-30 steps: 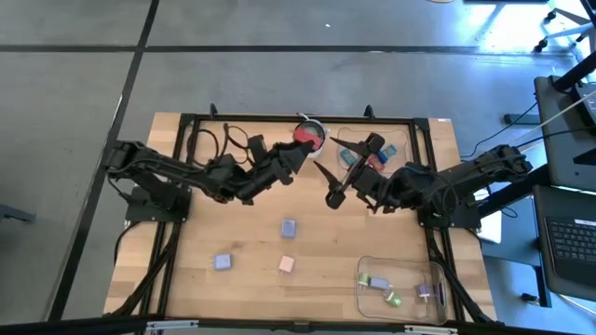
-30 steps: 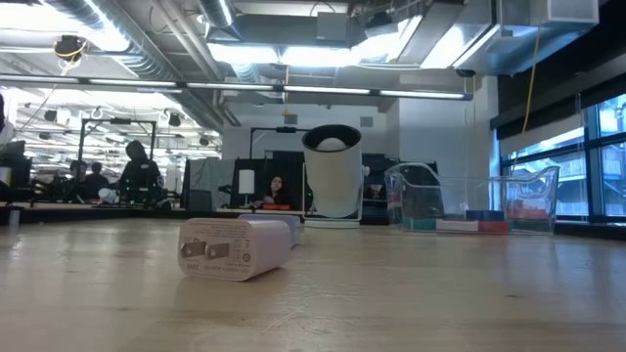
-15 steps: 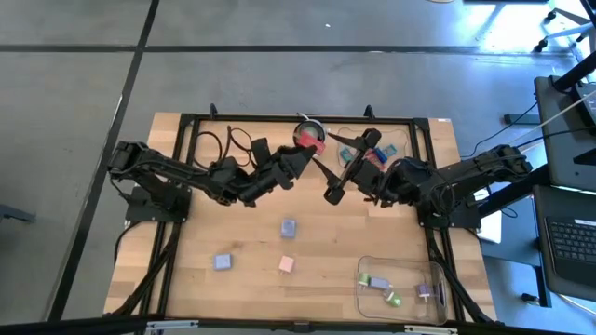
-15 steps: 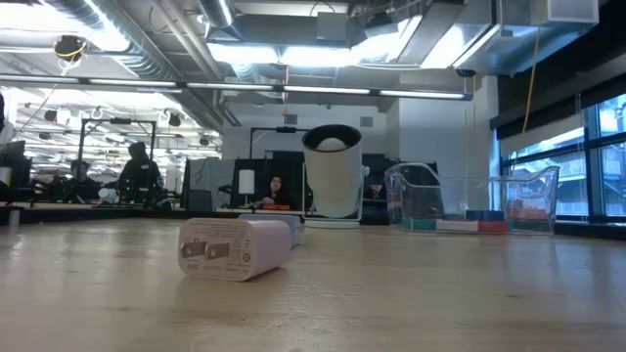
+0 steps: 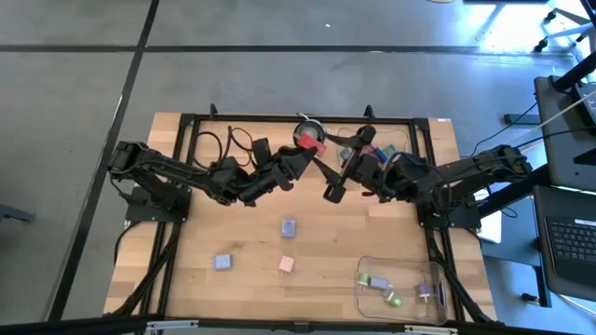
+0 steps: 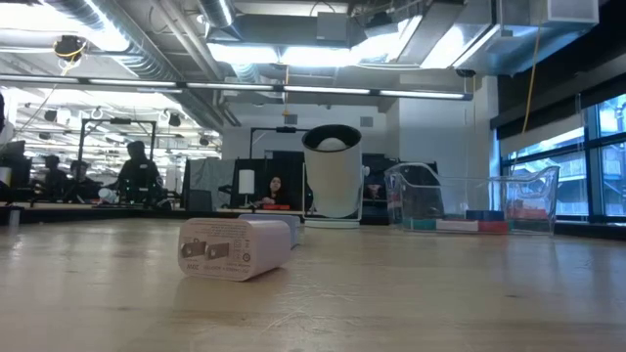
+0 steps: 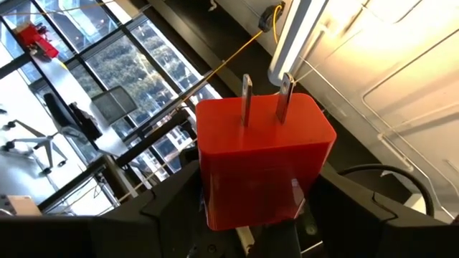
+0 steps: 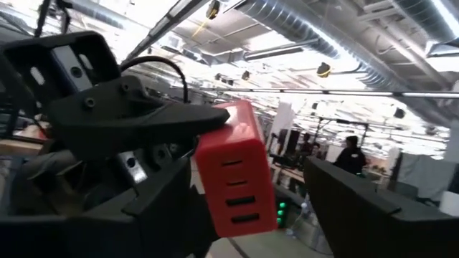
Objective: Pick & Place Office items
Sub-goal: Put the red charger adapter into the bottom transparent bin
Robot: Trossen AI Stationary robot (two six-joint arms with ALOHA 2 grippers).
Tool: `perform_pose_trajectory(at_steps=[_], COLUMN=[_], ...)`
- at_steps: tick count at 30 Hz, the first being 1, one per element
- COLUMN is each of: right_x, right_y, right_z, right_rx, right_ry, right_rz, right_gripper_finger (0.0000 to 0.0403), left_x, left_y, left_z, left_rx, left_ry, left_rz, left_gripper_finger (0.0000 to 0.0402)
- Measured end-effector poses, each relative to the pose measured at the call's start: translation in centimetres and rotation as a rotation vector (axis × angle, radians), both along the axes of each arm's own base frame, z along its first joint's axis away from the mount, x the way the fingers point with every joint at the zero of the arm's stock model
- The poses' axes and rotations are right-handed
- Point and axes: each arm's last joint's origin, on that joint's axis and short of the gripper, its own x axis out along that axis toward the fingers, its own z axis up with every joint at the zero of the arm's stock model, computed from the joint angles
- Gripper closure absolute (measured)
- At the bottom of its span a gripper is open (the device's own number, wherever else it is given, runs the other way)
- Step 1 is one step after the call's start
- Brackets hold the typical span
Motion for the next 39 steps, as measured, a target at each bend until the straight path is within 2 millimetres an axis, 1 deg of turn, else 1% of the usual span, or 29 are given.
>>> perform_pose_trajectory(at_steps=[4, 9, 18, 25, 29, 33, 36, 39], right_x=[0.1, 0.1, 0.2, 0.3, 0.3, 0.2, -0.4, -1.8], right_y=[-0.1, -0.3, -0.2, -0.1, -0.1, -0.2, -0.4, -0.7], right_z=[-0.1, -0.1, -0.2, -0.3, -0.4, -0.5, -0.3, 0.3], right_rx=[0.018, 0.038, 0.019, 0.031, 0.031, 0.01, -0.016, 0.011], right_ry=[-0.007, -0.015, 0.003, 0.015, 0.024, 0.048, 0.106, 0.151], right_rz=[0.042, 0.049, 0.065, 0.08, 0.08, 0.032, -0.051, -0.142], right_gripper_finger=[0.015, 0.0183, 0.0271, 0.0278, 0.0279, 0.0279, 0.0279, 0.0279], left_x=[0.0, 0.0, 0.0, 0.0, 0.1, 0.1, 0.0, -0.1], left_y=[0.0, 0.0, 0.0, 0.0, 0.0, 0.1, 0.3, 0.4], left_z=[0.0, 0.0, 0.0, 0.0, 0.0, 0.0, 0.0, 0.0], left_rx=[0.007, 0.008, -0.003, 0.034, 0.063, 0.04, 0.006, -0.026], left_ry=[-0.001, -0.001, 0.001, 0.024, 0.021, 0.009, 0.012, 0.019], left_rz=[-0.01, -0.012, 0.006, 0.014, -0.023, -0.033, 0.015, 0.079], left_gripper_finger=[0.0166, 0.0165, 0.0164, 0.0147, 0.012, 0.0088, 0.0069, 0.0058])
